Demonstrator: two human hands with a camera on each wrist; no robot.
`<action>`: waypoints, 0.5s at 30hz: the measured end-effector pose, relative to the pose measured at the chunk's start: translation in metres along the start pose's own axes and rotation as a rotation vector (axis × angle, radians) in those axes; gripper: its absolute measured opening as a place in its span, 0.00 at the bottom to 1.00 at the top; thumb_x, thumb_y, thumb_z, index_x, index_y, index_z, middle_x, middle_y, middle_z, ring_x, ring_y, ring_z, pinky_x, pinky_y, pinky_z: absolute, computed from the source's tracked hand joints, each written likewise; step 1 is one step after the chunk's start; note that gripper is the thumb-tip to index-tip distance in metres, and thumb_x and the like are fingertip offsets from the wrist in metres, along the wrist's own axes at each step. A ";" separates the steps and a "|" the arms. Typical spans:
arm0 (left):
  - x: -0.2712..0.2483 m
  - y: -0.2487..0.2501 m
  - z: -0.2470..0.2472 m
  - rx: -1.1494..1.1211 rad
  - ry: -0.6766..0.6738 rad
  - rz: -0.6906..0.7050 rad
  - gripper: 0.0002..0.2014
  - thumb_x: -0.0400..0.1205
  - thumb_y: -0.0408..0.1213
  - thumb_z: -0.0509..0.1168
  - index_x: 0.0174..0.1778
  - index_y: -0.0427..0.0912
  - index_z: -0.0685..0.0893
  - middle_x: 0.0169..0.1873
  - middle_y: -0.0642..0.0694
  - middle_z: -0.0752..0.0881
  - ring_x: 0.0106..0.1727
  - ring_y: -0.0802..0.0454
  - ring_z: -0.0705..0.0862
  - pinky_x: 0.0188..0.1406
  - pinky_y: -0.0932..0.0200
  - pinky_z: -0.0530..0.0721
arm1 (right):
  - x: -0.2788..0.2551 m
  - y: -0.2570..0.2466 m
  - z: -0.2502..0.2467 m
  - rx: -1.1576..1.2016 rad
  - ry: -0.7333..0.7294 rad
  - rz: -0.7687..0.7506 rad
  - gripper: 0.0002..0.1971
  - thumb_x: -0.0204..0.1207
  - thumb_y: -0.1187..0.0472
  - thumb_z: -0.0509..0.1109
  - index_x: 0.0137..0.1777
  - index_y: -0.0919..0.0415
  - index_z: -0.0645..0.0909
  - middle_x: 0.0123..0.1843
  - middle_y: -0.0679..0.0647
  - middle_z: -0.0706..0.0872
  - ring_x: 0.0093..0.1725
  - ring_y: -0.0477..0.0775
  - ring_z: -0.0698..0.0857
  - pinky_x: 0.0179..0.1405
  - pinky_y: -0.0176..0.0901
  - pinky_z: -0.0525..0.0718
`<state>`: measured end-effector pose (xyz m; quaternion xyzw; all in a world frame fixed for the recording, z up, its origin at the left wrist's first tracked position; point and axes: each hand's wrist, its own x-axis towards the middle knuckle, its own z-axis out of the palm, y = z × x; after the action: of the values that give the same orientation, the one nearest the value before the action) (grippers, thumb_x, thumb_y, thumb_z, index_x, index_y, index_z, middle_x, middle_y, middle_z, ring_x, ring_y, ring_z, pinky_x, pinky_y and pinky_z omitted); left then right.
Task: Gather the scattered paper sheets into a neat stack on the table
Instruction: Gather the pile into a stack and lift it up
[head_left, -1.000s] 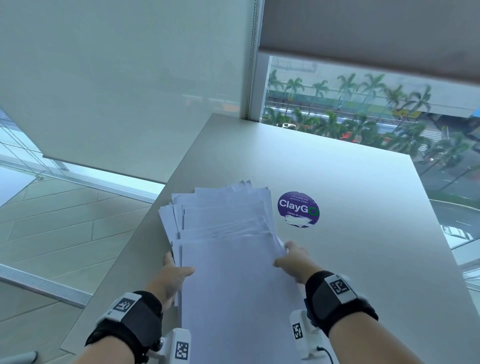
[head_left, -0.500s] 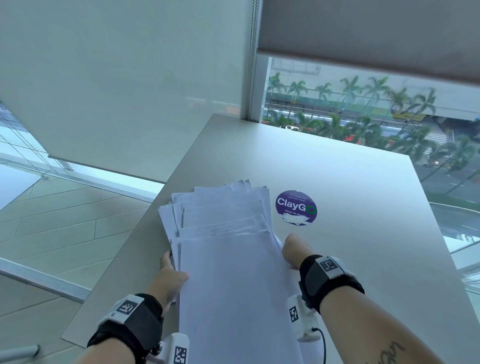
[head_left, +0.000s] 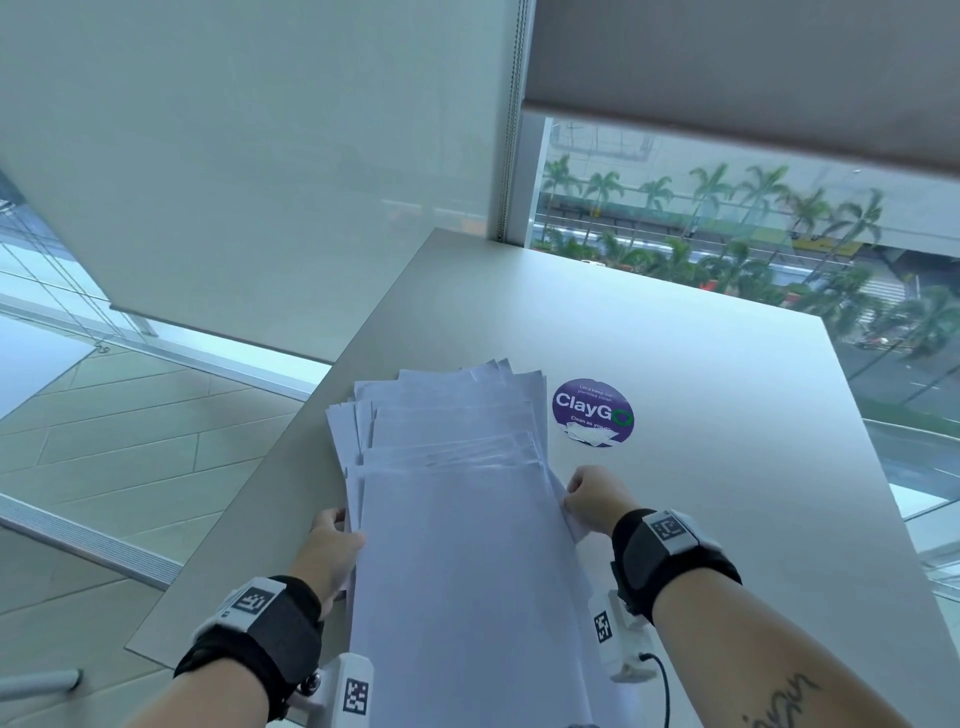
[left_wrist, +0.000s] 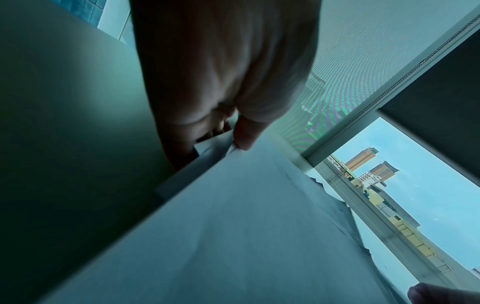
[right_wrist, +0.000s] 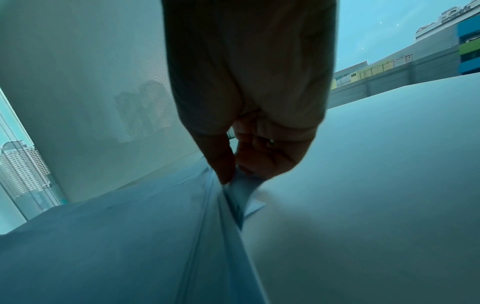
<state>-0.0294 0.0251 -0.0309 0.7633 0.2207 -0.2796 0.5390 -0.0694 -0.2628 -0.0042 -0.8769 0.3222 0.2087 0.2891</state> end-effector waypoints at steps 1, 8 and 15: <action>0.001 0.000 0.000 0.008 -0.005 0.000 0.22 0.81 0.27 0.58 0.72 0.39 0.67 0.59 0.36 0.82 0.58 0.34 0.83 0.59 0.40 0.84 | -0.001 0.001 -0.001 0.024 0.011 -0.008 0.09 0.73 0.71 0.56 0.36 0.58 0.71 0.42 0.54 0.77 0.46 0.58 0.76 0.46 0.44 0.76; -0.005 0.008 0.002 0.155 -0.010 0.049 0.19 0.80 0.26 0.58 0.68 0.36 0.71 0.55 0.36 0.83 0.55 0.37 0.82 0.56 0.47 0.81 | -0.018 0.011 -0.002 -0.057 -0.156 0.002 0.14 0.73 0.70 0.59 0.29 0.56 0.72 0.21 0.48 0.75 0.25 0.52 0.75 0.22 0.34 0.74; -0.014 0.012 -0.001 0.255 -0.063 0.018 0.34 0.66 0.35 0.64 0.70 0.33 0.67 0.65 0.36 0.78 0.64 0.36 0.79 0.67 0.45 0.77 | -0.031 0.033 0.008 -0.024 -0.575 0.047 0.19 0.69 0.80 0.64 0.27 0.56 0.81 0.15 0.47 0.77 0.13 0.43 0.73 0.15 0.27 0.72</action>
<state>-0.0327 0.0214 -0.0131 0.8184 0.1595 -0.3243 0.4468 -0.1155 -0.2646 -0.0055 -0.7773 0.2448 0.4594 0.3533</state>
